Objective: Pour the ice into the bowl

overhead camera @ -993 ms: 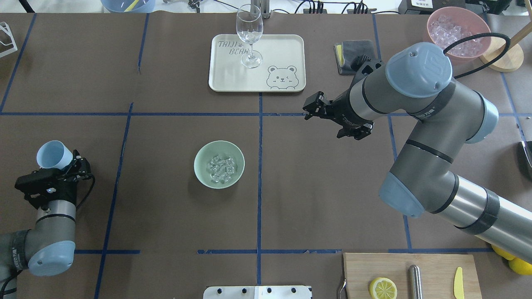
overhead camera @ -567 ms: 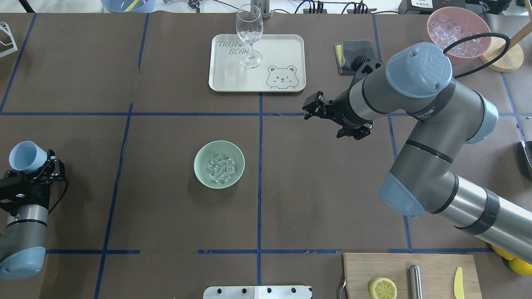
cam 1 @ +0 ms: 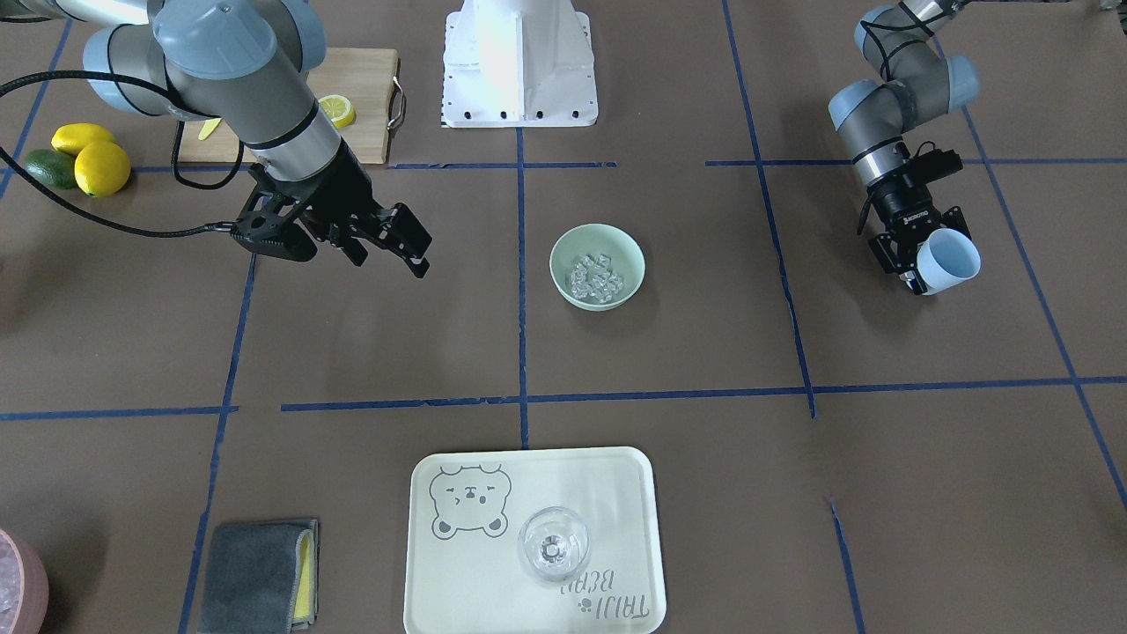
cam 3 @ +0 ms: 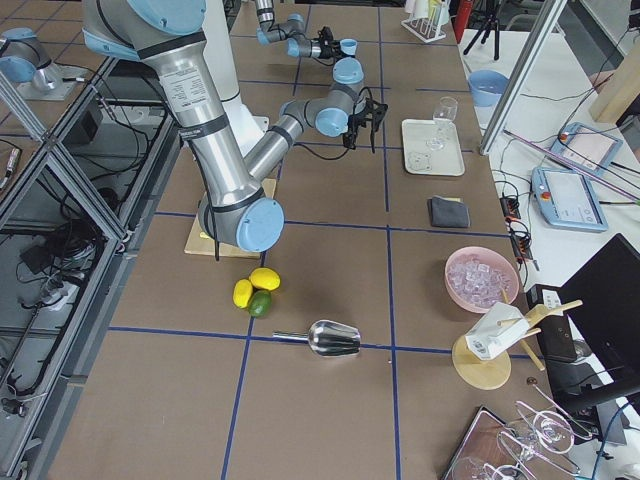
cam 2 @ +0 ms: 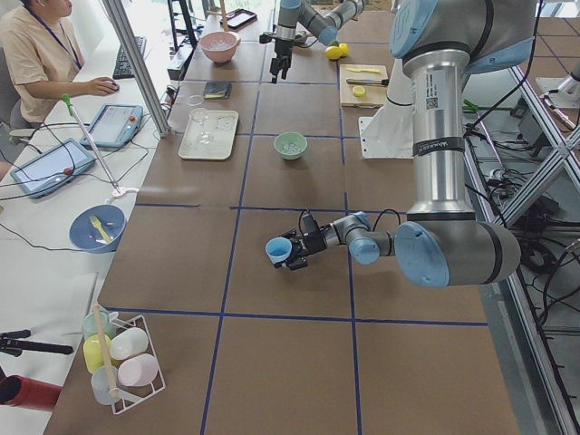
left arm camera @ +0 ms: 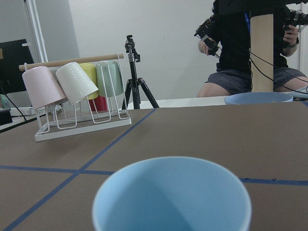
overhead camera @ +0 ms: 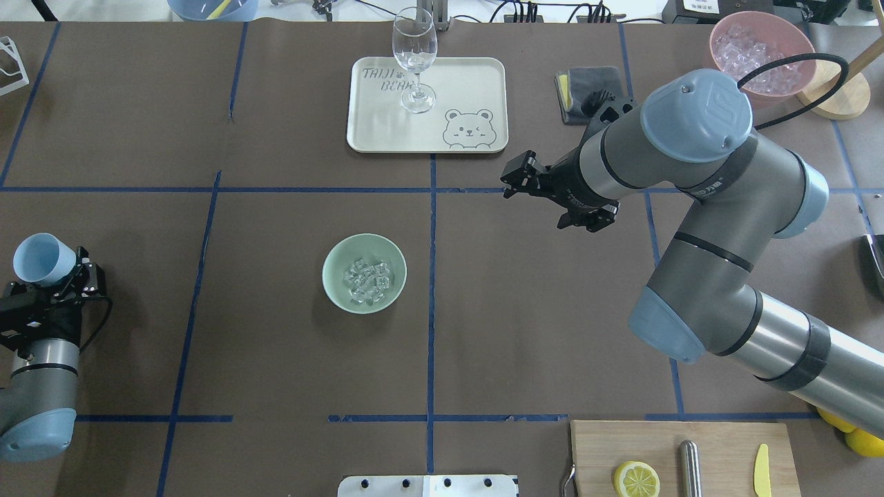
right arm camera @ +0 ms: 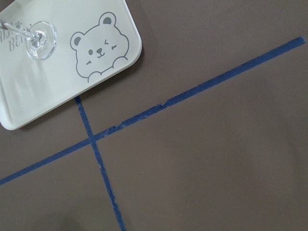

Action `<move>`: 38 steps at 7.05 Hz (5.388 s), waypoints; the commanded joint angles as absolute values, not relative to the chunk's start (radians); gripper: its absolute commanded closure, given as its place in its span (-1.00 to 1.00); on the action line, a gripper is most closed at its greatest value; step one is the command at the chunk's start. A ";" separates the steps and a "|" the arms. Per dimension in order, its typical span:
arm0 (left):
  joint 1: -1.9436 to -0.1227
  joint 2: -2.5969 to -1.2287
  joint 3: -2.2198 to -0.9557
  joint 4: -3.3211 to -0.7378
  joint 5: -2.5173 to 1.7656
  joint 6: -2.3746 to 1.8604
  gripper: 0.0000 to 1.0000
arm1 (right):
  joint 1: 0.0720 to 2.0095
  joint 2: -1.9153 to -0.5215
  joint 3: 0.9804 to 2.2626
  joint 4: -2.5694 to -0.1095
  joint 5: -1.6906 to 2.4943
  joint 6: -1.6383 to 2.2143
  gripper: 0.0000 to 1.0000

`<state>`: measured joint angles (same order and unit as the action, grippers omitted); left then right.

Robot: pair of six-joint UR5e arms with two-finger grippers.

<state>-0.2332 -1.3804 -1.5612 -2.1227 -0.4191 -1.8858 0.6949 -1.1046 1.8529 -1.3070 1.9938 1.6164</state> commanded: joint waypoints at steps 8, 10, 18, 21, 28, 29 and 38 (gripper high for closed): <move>-0.238 -1.405 -1.552 -2.123 -0.422 -1.884 -0.33 | 0.695 -1.103 1.853 -1.307 1.993 1.618 -1.00; -0.233 -1.404 -1.555 -2.155 -0.422 -1.862 -1.00 | 0.695 -1.101 1.853 -1.307 1.993 1.618 -1.00; -0.190 -1.310 -1.574 -2.517 -0.454 -1.580 -1.00 | 0.698 -1.100 1.888 -1.316 1.997 1.623 -1.00; -0.132 -1.305 -1.598 -2.519 -0.457 -1.568 -1.00 | 0.699 -1.101 1.888 -1.316 2.000 1.621 -1.00; 0.047 -1.157 -1.629 -2.745 -0.511 -1.562 -1.00 | 0.699 -1.101 1.898 -1.316 2.002 1.623 -1.00; 0.073 -1.103 -1.629 -2.820 -0.512 -1.559 -1.00 | 0.699 -1.104 1.902 -1.316 2.002 1.623 -1.00; -0.515 -1.091 -1.376 -3.633 -1.185 -0.772 -1.00 | 0.514 -1.043 1.891 -1.308 1.814 1.696 -1.00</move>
<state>-0.2028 -0.9627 -1.3842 -3.6348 -0.9141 -1.0014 0.5862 -1.0736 1.8938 -1.3088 1.8942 1.6672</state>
